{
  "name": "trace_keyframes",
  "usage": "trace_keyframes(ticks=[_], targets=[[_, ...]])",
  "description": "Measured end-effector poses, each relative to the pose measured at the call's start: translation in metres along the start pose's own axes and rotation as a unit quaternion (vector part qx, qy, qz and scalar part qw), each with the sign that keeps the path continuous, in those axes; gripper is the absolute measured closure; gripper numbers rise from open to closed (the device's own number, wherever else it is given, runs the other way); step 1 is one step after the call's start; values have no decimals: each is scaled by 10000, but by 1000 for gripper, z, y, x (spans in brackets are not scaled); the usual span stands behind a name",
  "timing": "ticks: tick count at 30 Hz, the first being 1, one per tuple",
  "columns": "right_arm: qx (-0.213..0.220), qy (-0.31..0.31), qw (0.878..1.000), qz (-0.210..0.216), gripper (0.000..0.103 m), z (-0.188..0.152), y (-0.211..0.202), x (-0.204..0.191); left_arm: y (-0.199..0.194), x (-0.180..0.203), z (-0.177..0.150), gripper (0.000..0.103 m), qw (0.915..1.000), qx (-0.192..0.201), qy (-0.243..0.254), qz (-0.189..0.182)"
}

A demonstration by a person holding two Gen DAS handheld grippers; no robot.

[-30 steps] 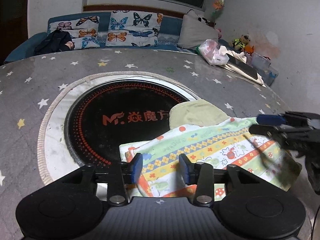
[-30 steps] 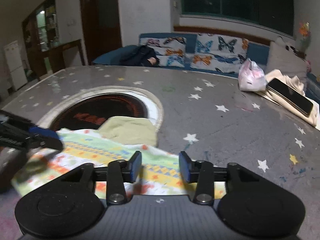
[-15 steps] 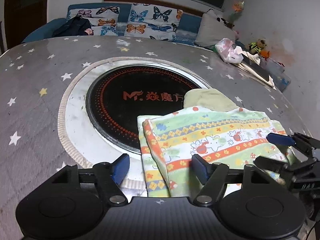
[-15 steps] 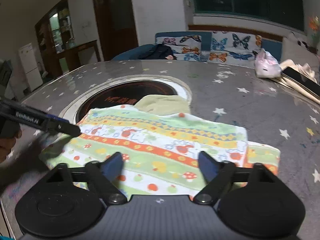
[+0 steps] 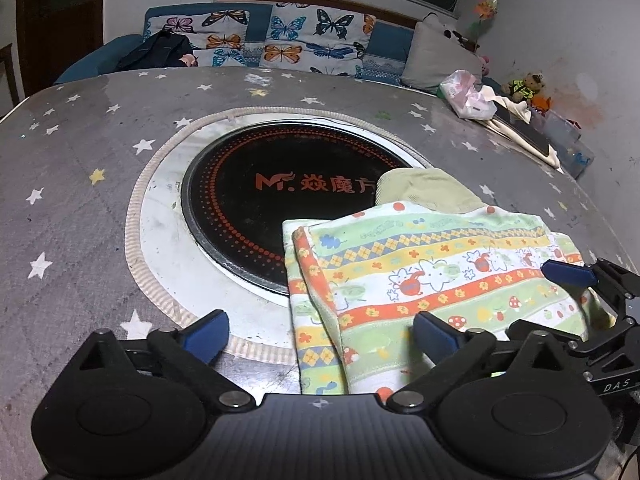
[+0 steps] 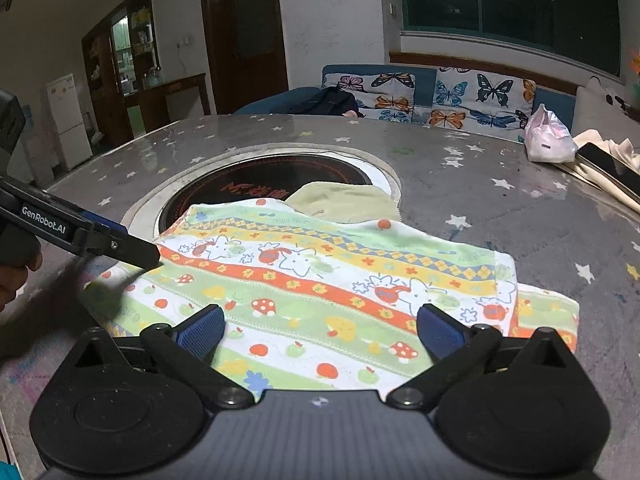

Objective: Fold clothes
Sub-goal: 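Grasp the folded shirt's side edge with the right gripper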

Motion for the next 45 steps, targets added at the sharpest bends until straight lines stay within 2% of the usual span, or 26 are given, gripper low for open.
trace_keyframes(ticks=[6, 13, 17, 22, 27, 31, 37, 40, 43, 45], targets=[[-3, 6, 10000, 11, 0, 0, 0, 0, -2, -4, 1, 0, 9999, 8, -117, -1], [-53, -96, 9999, -76, 1, 2, 0, -4, -5, -12, 4, 0, 9994, -4, -307, 173], [-20, -108, 9999, 57, 10, 11, -9, -14, -7, -19, 6, 0, 9988, -13, -403, 265], [0, -583, 9971, 491, 20, 19, -17, -49, -8, -20, 7, 0, 9983, -86, -481, 310], [-110, -1307, 9858, 1046, 36, 18, -17, -97, -8, -20, 7, 0, 9976, -167, -627, 255], [-126, -1828, 9742, 1317, 39, 14, -11, -128, -9, -25, 10, 0, 9956, -207, -895, 178], [-193, -2292, 9652, 1242, 53, 8, 3, -157, -9, -28, 12, 0, 9911, -305, -1299, -29], [-225, -2465, 9622, 1136, 66, 3, 10, -164, -9, -28, 12, 0, 9901, -341, -1360, -105], [-194, -2287, 9665, 1149, 84, 8, 8, -160, -10, -30, 13, 0, 9879, -328, -1504, -165], [-125, -2039, 9711, 1231, 88, 14, 4, -154, -10, -33, 13, 0, 9840, -339, -1731, -246]])
Point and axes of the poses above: each gripper's, at about its wrist camera, not at the fingertips, and y roughly the way its jaws point, x to its right, z to its top, the point moved 3 cm from there along y, roughly the way its jaws point, and after that the axes turned 6 degrees about x, right-handed, at the moved point
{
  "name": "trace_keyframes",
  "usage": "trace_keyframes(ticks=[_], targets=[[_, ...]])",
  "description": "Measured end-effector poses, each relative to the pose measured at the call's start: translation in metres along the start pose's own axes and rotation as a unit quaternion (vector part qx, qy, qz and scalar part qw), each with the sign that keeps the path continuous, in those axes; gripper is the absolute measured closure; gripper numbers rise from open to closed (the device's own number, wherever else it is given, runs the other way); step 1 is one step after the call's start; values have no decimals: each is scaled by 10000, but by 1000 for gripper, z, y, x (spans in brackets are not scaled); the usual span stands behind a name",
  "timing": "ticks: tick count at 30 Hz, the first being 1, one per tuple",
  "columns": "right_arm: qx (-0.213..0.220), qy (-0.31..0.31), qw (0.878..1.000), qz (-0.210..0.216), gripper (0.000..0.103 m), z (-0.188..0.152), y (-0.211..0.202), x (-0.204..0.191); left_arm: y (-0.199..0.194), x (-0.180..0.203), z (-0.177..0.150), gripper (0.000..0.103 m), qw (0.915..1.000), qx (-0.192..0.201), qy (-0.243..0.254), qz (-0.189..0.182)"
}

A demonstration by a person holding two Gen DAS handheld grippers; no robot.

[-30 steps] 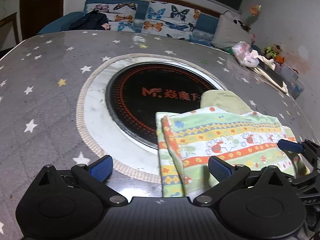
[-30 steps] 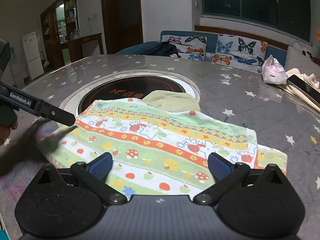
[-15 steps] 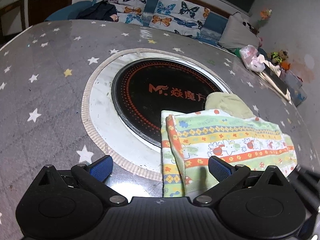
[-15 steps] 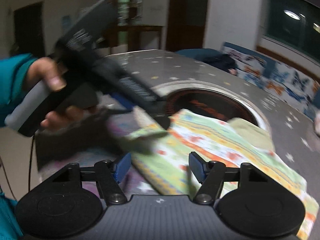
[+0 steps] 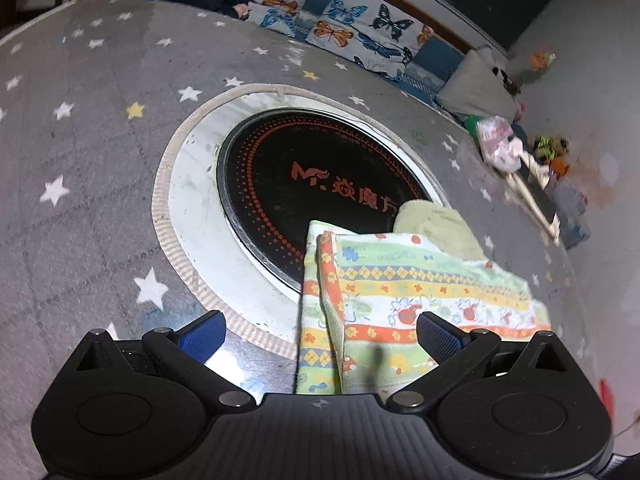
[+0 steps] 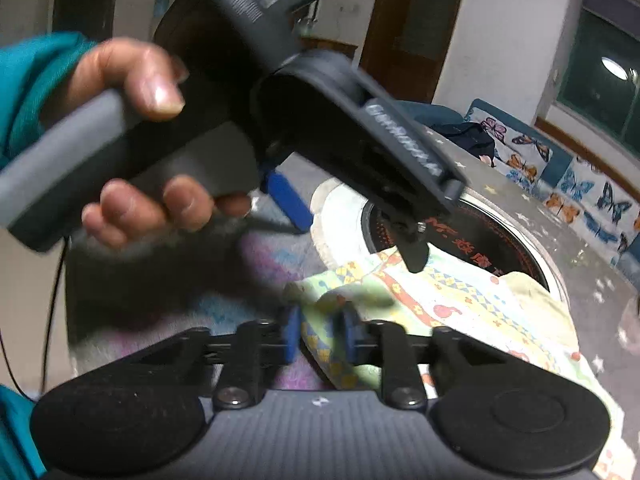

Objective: Fold clothes

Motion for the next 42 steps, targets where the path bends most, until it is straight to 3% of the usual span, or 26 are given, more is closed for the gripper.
trace_keyframes(ticks=[7, 12, 15, 16, 18, 20, 23, 25, 30, 32, 37, 40, 42], targets=[[468, 790, 9958, -6, 93, 10, -28, 28, -1, -2, 4, 0, 9966, -34, -727, -376], [720, 1184, 9903, -76, 94, 13, -40, 44, 11, 2, 3, 1, 9871, -338, -1338, -815], [822, 1300, 9881, -99, 94, 12, -44, 48, 21, 4, -1, 7, 9792, -523, -1659, -1047], [851, 1323, 9875, -104, 94, 12, -45, 49, 23, 6, -1, 14, 9783, -522, -1680, -1100], [862, 1339, 9872, -83, 94, 11, -47, 50, 28, 12, -2, 27, 9767, -584, -1651, -1238], [861, 1349, 9871, -54, 94, 9, -47, 50, 34, 16, -3, 46, 9761, -648, -1611, -1304], [847, 1359, 9871, 4, 94, 7, -45, 51, 43, 19, -5, 66, 9771, -714, -1540, -1280], [835, 1370, 9870, 38, 94, 5, -45, 50, 46, 18, -7, 74, 9790, -729, -1469, -1215], [835, 1605, 9835, -13, 91, -5, -53, 59, 49, 18, -9, 81, 9825, -683, -1303, -1143], [806, 1717, 9817, -168, 85, -11, -60, 69, 49, 20, -9, 81, 9846, -646, -1184, -1113], [630, 2193, 9704, -789, 75, -37, -81, 105, 46, 29, -10, 80, 9908, -547, -776, -969], [417, 2426, 9600, -1335, 63, -59, -94, 134, 44, 31, -11, 78, 9928, -513, -599, -898], [296, 2492, 9534, -1675, 60, -73, -99, 151, 43, 33, -11, 78, 9939, -495, -490, -850]])
Point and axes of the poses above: each gripper's, at about its wrist camera, not at the fingertips, and y roughly the way its jaws point, x to its right, z to its top, the point moved 3 cm from there along y, roughly the way its jaws point, and after that the axes turned 6 degrees about x, right-handed, at the moved point
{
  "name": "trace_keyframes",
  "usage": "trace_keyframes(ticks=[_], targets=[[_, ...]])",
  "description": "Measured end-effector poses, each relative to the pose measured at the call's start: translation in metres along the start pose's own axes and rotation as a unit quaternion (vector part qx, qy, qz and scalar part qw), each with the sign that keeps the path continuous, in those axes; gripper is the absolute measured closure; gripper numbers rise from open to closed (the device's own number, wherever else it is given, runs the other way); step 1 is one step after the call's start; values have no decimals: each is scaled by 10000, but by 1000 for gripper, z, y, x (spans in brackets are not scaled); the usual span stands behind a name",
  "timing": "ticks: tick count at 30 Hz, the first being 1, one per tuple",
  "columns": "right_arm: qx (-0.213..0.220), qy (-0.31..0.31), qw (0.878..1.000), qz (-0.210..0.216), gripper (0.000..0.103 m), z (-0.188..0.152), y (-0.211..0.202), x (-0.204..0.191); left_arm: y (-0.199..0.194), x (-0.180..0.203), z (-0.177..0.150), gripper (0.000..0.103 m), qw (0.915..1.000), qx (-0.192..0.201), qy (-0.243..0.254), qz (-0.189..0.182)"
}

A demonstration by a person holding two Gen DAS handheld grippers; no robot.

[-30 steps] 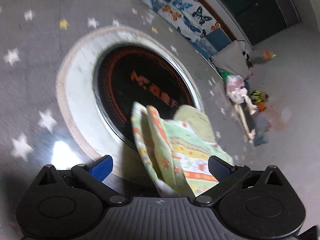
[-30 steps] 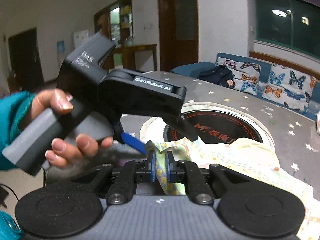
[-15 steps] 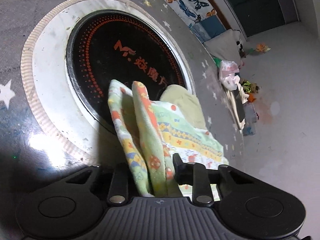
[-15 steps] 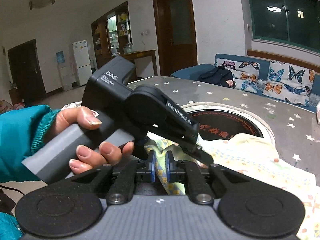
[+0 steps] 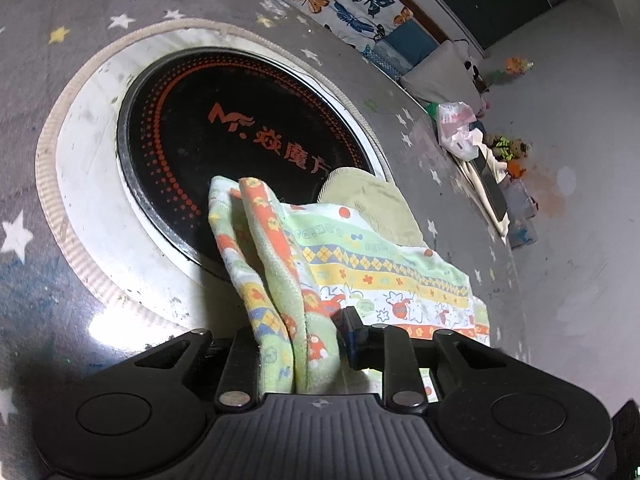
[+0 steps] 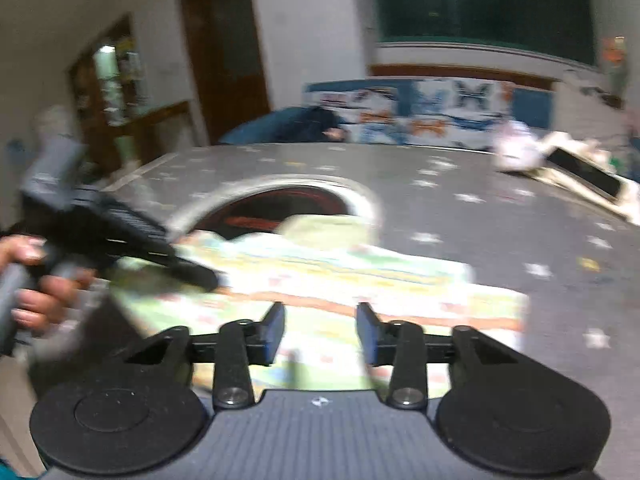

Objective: Fold clothes

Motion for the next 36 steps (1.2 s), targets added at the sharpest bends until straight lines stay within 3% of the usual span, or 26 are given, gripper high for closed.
trace_keyframes(ticks=[5, 8, 13, 18, 20, 22, 32, 36], targets=[[-34, 380, 9967, -713, 53, -6, 0, 47, 0, 4, 0, 77, 9998, 17, 188, 89], [-66, 705, 9940, -828, 51, -10, 4, 65, 1, 6, -1, 77, 9996, 8, 263, 120], [-158, 1104, 9913, -700, 50, -18, 11, 77, 2, 8, -1, 74, 9994, -3, 334, 123], [-200, 1011, 9934, -513, 51, -17, 17, 64, 2, 12, -1, 70, 9989, 3, 456, 146], [-271, 972, 9944, -323, 64, -16, 19, 58, 3, 14, -2, 69, 9986, 4, 513, 157], [-307, 983, 9945, -183, 66, -15, 20, 54, 3, 15, -2, 69, 9983, 2, 566, 161], [-370, 798, 9958, -250, 58, -13, 25, 47, 3, 22, -5, 67, 9958, -17, 881, 252], [-392, 747, 9963, -186, 77, -12, 25, 41, 4, 30, -9, 67, 9914, 28, 1240, 416]])
Point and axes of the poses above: each gripper's, at about its wrist camera, not at the fingertips, and y roughly the way its jaws point, x to its right, z to its top, the point moved 3 cm from there along y, roughly the way its jaws point, and after that the axes turned 6 degrees about x, right-handed, at the moved point
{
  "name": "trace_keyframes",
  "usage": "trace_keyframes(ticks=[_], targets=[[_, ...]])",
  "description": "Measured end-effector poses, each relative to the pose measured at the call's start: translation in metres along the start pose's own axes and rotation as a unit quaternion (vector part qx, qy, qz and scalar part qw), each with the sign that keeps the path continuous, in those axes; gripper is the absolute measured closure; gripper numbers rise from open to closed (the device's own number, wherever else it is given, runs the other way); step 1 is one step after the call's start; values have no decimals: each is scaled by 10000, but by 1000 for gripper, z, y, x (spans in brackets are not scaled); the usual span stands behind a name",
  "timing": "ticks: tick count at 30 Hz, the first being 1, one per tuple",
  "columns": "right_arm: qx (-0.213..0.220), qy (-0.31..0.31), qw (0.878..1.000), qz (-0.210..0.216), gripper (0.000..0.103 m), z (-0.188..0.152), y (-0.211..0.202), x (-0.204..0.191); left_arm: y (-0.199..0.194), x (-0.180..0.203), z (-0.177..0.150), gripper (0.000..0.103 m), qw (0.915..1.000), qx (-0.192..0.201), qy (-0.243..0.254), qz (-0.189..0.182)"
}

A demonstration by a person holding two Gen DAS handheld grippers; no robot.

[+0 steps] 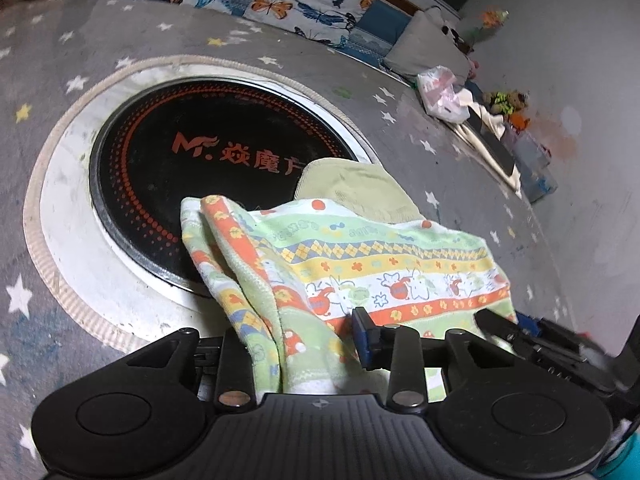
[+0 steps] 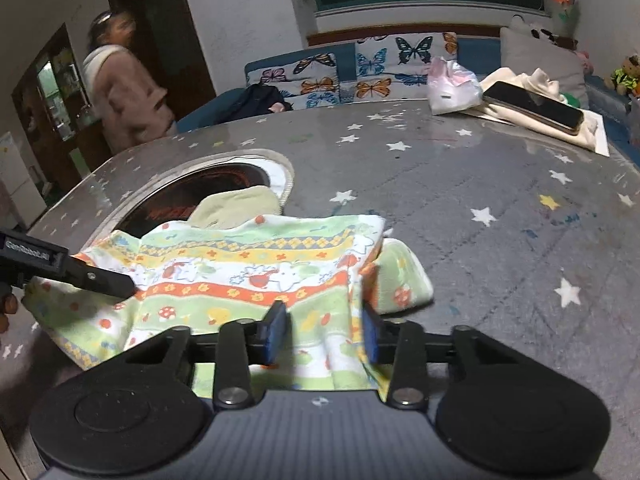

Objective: Fold clothes

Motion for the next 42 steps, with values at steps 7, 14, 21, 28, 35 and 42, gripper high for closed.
trace_keyframes(ticks=[7, 14, 21, 28, 35, 42], targets=[[297, 31, 9996, 7, 90, 6, -18, -4, -4, 9, 0, 78, 9988, 136, 435, 155], [688, -219, 9974, -20, 91, 25, -43, -15, -20, 25, 10, 87, 9965, 352, 754, 1], [1096, -523, 9924, -202, 92, 51, -70, -21, -28, 51, 31, 87, 9927, 565, 1053, -152], [1446, -777, 9853, -477, 92, 80, -89, -14, -27, 90, 55, 87, 9858, 751, 1484, -215], [1628, -918, 9791, -796, 92, 100, -99, 3, -10, 124, 72, 87, 9805, 766, 1797, -222], [1575, -883, 9786, -987, 92, 98, -91, 21, 18, 141, 78, 86, 9761, 680, 2061, -72]])
Point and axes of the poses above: each gripper's, at about its wrist camera, not at the fingertips, and y roughly the way its jaws point, x to its right, z to its top, the point moved 3 cm from there along y, roughly the way its jaws point, and after that the axes turned 6 degrees about x, right-handed, at the moved point
